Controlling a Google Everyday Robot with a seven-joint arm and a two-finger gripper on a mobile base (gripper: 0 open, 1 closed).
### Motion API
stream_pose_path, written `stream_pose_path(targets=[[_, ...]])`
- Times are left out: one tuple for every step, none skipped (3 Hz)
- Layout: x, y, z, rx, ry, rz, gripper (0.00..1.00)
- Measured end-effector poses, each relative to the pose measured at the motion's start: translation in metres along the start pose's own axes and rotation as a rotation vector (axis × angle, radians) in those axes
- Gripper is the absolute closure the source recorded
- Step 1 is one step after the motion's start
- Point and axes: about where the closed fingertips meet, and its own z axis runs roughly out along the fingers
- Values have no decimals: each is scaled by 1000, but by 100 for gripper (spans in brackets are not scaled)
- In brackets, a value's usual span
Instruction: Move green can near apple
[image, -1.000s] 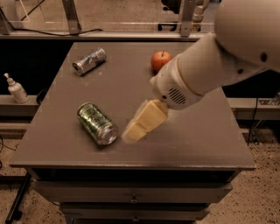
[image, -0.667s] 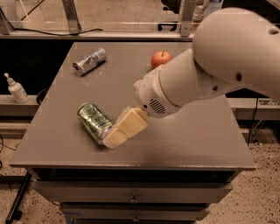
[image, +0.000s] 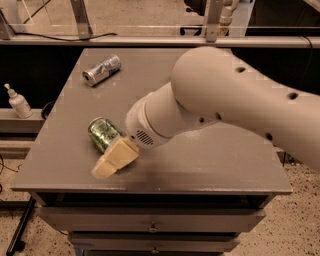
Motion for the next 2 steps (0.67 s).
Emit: stream_pose_path(targets=[[5,6,22,-4,32,18,0],[8,6,35,3,59,31,18]])
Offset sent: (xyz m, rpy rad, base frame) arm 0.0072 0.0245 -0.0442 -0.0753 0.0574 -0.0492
